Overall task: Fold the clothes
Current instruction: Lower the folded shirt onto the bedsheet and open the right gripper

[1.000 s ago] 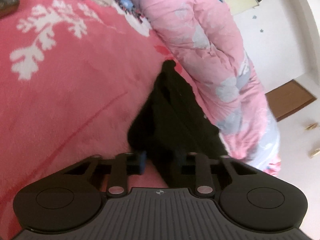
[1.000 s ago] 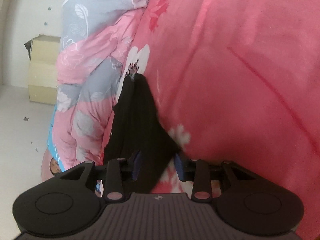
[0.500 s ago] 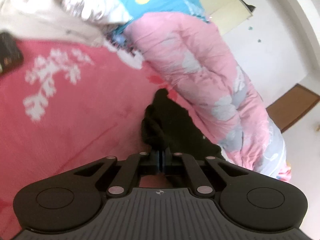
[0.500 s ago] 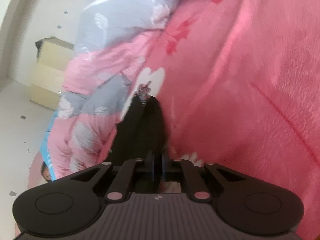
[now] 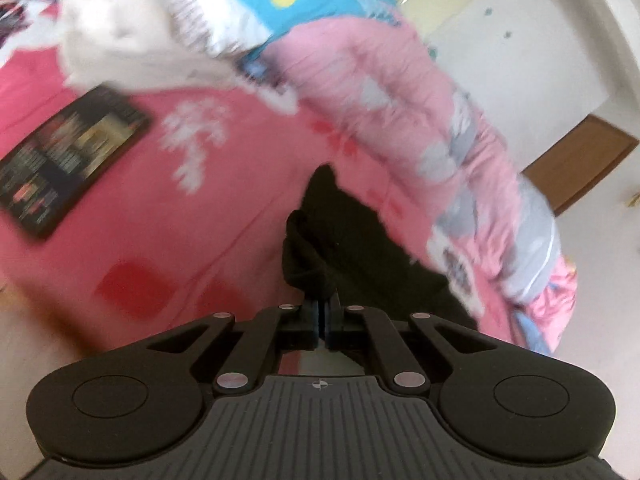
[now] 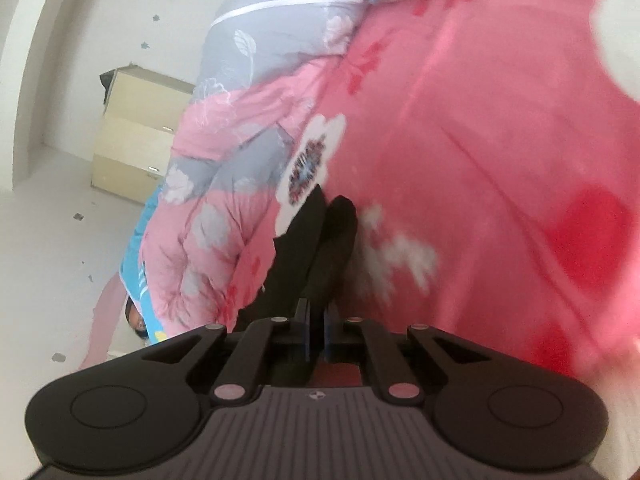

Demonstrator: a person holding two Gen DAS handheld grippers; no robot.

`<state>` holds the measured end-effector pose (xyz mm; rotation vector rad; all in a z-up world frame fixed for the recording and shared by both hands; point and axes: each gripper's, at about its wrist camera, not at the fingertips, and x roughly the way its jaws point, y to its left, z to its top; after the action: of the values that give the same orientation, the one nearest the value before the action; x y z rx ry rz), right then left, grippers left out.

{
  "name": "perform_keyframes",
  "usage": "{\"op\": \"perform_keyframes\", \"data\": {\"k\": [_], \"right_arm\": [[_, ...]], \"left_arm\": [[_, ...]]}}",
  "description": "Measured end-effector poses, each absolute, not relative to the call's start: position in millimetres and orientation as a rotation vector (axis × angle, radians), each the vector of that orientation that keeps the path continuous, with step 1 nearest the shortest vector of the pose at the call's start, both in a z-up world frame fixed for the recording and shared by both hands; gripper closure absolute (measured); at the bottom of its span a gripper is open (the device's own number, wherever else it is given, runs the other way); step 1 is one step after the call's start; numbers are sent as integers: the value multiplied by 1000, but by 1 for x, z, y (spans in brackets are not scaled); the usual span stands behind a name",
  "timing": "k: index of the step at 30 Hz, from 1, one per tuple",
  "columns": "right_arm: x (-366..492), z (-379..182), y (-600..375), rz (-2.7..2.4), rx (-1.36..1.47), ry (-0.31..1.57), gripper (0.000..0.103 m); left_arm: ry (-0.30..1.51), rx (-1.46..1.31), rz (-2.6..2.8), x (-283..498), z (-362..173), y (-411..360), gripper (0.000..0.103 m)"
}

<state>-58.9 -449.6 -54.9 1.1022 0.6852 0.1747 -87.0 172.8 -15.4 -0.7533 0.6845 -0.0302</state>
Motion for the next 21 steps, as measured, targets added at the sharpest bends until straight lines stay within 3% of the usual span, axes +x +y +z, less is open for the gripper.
{"op": "perform_keyframes", "data": {"k": [8, 13, 21], "right_arm": [[-89, -92, -457, 60, 1101, 837, 95], [-96, -56, -463, -30, 905, 768, 82], [-74, -20, -455, -11, 748, 692, 81]], "left_arm": [[826, -574, -49, -103, -46, 166, 98], [761, -518, 17, -120, -24, 189, 97], [720, -446, -22, -80, -3, 184, 95]]}}
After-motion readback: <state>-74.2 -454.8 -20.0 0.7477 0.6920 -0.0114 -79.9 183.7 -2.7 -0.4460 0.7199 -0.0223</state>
